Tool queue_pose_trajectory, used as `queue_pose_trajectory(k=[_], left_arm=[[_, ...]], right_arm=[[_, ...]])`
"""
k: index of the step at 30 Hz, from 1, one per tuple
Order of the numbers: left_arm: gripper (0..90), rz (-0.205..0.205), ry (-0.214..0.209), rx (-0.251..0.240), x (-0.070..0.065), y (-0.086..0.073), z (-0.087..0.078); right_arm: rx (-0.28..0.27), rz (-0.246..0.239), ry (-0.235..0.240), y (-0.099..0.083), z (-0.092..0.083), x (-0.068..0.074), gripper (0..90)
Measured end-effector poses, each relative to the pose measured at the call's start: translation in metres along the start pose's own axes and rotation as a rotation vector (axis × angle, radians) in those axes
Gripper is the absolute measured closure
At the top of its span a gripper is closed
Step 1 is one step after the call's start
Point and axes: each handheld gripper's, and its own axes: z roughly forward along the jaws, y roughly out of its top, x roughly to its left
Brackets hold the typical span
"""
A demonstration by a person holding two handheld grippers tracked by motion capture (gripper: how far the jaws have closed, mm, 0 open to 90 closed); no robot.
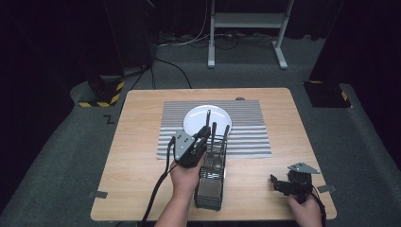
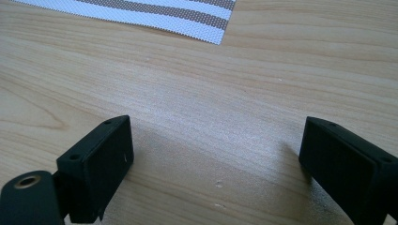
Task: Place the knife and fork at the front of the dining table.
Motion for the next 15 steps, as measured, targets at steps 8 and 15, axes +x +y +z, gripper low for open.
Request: queue_pose_trajectory(k=[8, 15], left_arm=[[82.8, -0.014, 0.004, -0.03, 0.003, 0.006, -0.003], [82.8, -0.008, 0.012, -0.063, 0.004, 0.022, -0.01]], right_arm=[[0.0, 0.0, 0.0, 0.0, 0.0, 0.0, 9.9], [0.0, 0.0, 0.0, 0.0, 0.0, 0.0, 9.9]])
